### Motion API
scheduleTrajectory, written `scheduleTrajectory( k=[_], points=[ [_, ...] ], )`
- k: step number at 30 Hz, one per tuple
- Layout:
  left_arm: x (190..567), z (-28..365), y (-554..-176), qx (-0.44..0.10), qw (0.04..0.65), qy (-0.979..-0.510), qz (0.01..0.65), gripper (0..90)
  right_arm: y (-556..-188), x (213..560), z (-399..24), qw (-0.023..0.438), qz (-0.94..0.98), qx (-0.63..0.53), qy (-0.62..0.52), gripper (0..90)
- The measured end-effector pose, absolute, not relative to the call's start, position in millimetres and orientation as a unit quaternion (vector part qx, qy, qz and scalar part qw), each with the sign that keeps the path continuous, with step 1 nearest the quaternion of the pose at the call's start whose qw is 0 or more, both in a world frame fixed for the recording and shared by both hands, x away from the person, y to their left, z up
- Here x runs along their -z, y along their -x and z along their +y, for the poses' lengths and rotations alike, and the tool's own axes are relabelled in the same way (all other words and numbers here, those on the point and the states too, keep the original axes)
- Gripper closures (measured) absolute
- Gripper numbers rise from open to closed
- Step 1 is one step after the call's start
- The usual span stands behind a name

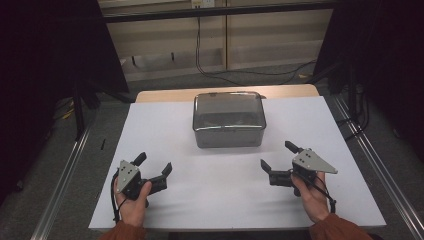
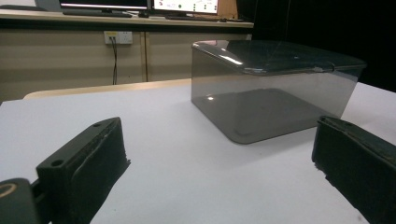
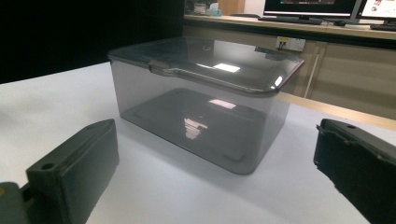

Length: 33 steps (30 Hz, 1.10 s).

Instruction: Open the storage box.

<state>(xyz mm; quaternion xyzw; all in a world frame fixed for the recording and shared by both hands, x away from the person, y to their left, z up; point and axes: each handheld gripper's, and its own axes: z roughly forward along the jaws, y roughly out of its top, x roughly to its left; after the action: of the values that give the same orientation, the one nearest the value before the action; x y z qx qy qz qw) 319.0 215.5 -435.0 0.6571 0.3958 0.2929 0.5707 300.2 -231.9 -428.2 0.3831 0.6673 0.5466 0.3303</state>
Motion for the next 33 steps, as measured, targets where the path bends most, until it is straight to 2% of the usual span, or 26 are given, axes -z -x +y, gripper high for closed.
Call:
scheduleTrajectory(
  k=[10,15,18,33],
  points=[
    [436,217,-320,-0.291,0.562,-0.664,0.398,3.4,-312,425,-213,0.337,0.677,-0.538,-0.372,0.0],
    [437,216,-320,-0.289,0.563,-0.663,0.399,3.4,-316,422,-205,0.331,0.679,-0.542,-0.369,0.0],
    [437,216,-320,-0.289,0.561,-0.666,0.399,3.6,-319,417,-197,0.311,0.678,-0.554,-0.368,0.0],
    [437,216,-320,-0.288,0.558,-0.67,0.395,3.7,-346,408,-160,0.35,0.711,-0.53,-0.301,0.4]
  ],
)
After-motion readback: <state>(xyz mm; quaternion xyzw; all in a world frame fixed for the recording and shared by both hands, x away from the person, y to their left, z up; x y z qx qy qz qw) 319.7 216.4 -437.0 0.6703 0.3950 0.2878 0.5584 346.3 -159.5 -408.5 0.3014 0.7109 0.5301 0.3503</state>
